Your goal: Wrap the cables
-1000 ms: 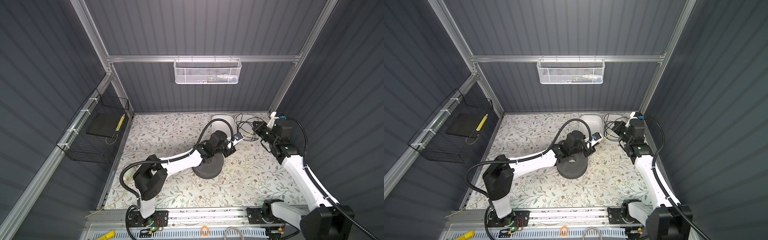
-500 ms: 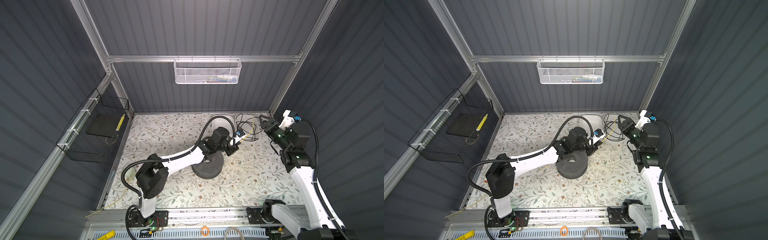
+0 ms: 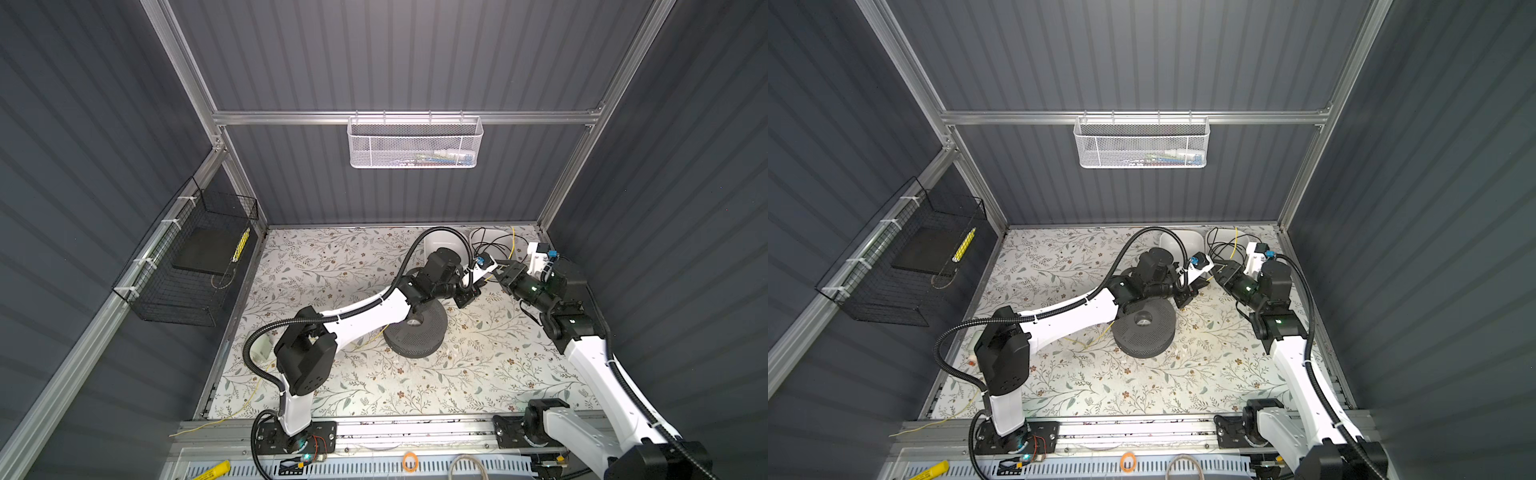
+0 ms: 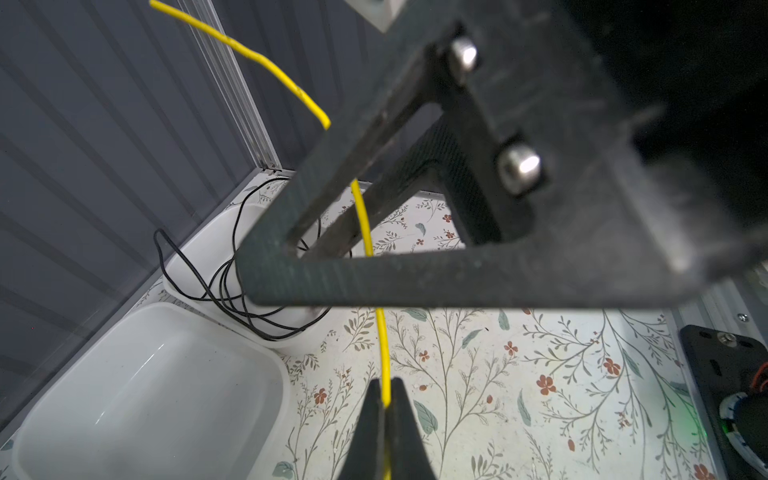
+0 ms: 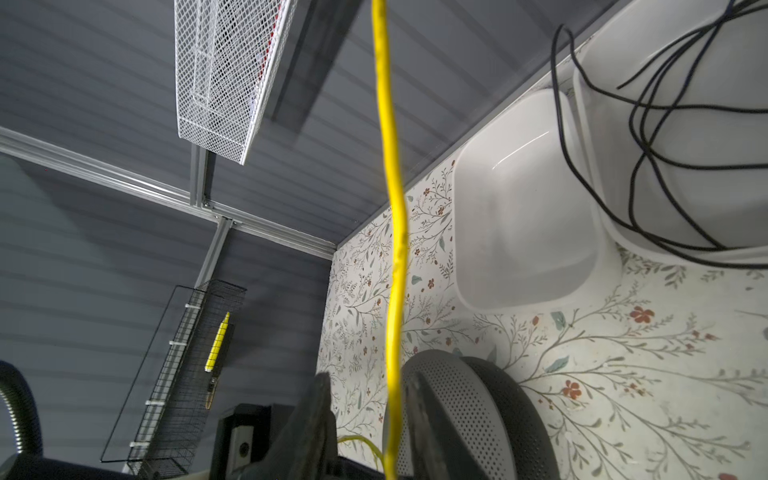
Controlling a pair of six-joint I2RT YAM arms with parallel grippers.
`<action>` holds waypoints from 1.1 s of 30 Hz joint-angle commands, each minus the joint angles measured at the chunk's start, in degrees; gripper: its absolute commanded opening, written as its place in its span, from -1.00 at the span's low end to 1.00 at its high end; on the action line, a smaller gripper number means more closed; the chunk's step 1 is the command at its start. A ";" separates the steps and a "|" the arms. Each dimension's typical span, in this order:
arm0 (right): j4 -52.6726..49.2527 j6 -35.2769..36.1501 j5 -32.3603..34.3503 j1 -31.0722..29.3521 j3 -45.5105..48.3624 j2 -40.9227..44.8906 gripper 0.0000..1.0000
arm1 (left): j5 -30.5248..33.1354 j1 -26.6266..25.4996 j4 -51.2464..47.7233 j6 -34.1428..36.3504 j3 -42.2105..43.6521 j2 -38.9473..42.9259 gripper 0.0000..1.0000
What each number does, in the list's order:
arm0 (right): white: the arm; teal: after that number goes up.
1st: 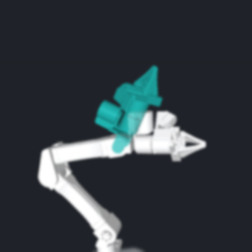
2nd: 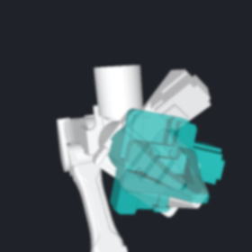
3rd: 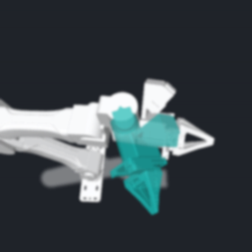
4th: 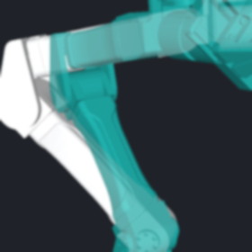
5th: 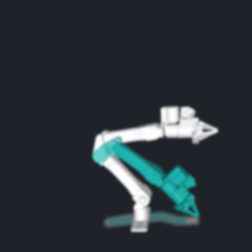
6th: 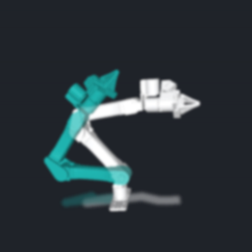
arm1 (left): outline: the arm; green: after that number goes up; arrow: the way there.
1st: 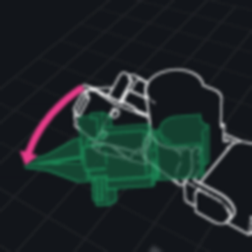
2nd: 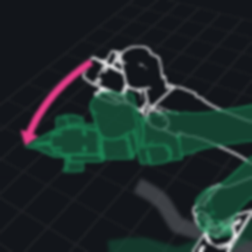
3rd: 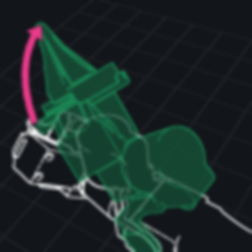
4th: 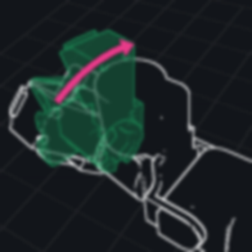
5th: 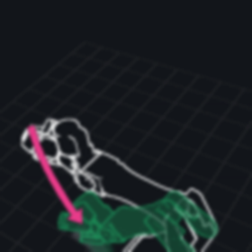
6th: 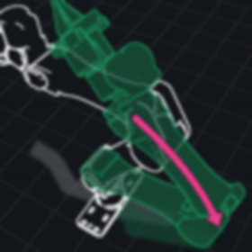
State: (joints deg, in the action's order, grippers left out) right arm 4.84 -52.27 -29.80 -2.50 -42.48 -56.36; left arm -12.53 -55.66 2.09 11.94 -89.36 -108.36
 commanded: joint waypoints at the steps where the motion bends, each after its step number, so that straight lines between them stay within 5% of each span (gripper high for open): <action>1: 2.98 -1.16 -0.96 -0.22 0.07 -0.38 -0.77 | -1.56 0.40 -1.28 -0.80 -1.43 -0.02 -1.00; 4: 2.31 -0.59 0.49 -0.35 0.03 0.83 -1.00 | -1.31 0.38 -2.32 -0.34 -1.43 0.35 -0.90; 8: -1.96 3.21 4.04 -0.16 -2.42 1.94 -1.00 | -0.24 0.48 -5.21 -0.91 0.03 4.33 -0.01; 13: -4.14 5.95 4.78 0.92 -5.60 0.55 -1.00 | 5.50 0.43 -11.28 -3.21 5.19 16.49 0.45; 19: -4.60 7.40 2.92 2.71 -9.44 -1.84 -1.00 | 11.83 0.49 -17.68 -8.26 17.03 32.47 0.56; 27: -10.74 14.14 -3.90 6.45 -18.48 -6.58 -1.00 | 31.94 1.43 -22.89 -17.54 34.97 46.11 0.66; 33: -12.59 15.38 -6.23 7.33 -22.87 -9.38 -1.00 | 27.47 2.30 -22.37 -18.71 40.78 45.61 0.65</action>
State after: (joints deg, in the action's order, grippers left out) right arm -5.82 -39.16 -33.08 4.73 -63.18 -64.38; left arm 15.29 -53.49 -20.67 -4.45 -49.56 -62.87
